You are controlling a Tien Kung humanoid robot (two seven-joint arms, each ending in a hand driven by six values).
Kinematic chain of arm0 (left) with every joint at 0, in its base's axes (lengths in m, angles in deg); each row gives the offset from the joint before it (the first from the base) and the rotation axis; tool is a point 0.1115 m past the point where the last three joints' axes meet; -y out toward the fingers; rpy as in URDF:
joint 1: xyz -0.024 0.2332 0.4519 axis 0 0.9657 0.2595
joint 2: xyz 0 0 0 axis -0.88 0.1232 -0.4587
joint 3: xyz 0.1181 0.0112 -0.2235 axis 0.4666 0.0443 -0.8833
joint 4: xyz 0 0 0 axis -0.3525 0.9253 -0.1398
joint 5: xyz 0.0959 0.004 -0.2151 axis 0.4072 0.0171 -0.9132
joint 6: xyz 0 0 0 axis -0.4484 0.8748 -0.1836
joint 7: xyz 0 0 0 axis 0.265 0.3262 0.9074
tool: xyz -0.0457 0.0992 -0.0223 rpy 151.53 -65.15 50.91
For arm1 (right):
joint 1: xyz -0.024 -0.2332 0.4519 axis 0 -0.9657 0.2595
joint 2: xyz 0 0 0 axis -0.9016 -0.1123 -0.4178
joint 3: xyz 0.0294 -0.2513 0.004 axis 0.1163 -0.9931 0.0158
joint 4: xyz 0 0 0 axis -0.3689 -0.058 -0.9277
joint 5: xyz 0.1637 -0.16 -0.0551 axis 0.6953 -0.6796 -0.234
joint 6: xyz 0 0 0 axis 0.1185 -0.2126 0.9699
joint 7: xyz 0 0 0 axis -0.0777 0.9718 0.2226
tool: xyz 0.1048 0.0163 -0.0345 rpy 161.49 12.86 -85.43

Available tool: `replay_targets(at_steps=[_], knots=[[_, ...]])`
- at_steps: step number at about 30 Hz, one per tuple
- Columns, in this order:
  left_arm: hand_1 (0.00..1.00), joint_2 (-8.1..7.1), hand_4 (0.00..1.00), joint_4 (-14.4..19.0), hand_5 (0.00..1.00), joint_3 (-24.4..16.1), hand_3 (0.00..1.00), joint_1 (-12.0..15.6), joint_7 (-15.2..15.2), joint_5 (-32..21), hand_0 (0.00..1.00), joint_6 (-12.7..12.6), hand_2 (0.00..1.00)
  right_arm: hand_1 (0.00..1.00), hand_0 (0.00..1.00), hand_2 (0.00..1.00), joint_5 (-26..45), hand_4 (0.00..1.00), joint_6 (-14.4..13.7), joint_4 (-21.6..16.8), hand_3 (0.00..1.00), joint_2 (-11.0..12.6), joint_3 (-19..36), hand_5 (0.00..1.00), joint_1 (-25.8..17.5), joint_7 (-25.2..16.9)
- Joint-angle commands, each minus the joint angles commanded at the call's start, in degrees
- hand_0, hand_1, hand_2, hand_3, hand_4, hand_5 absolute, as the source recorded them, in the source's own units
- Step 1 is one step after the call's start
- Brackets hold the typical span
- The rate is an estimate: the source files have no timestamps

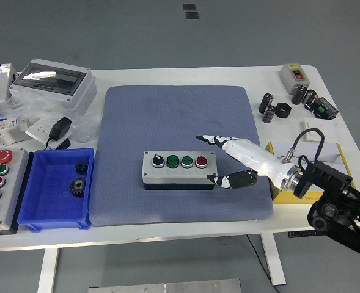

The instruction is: Pick up the button,place it on the desk,press the button,press the button

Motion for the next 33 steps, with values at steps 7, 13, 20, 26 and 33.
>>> replay_targets(at_steps=[7,13,20,26,33], knots=[[0.596,0.06,0.541,0.0,0.192,0.05,0.592,0.07,0.63,-0.11,0.606,-0.49,0.542,0.903,0.93,0.975,4.94,0.685,7.71,-7.47,0.998,3.98,9.13,0.198,-3.81,10.02],[0.596,0.11,0.543,0.0,0.189,0.46,0.594,-0.14,0.79,-0.57,0.606,-0.75,0.542,0.905,0.934,0.98,4.08,0.698,16.63,-11.46,0.998,3.01,13.57,0.222,-1.0,20.7],[0.597,0.09,0.548,0.0,0.187,1.06,0.593,-0.33,0.93,-1.22,0.606,-0.82,0.542,0.453,0.155,0.661,3.66,0.433,25.89,-11.46,0.908,0.78,10.9,0.241,4.54,30.82],[0.598,0.14,0.545,0.0,0.191,1.19,0.593,-0.24,1.15,-1.44,0.606,-0.82,0.542,0.251,0.011,0.378,5.36,0.298,28.53,-11.46,0.83,-0.83,8.84,0.11,6.38,33.74],[0.598,0.16,0.547,0.0,0.195,1.27,0.594,-0.25,1.13,-1.42,0.606,-0.77,0.542,0.214,0.002,0.291,6.34,0.278,27.91,-11.41,0.822,-2.52,7.0,0.097,7.16,33.08]])
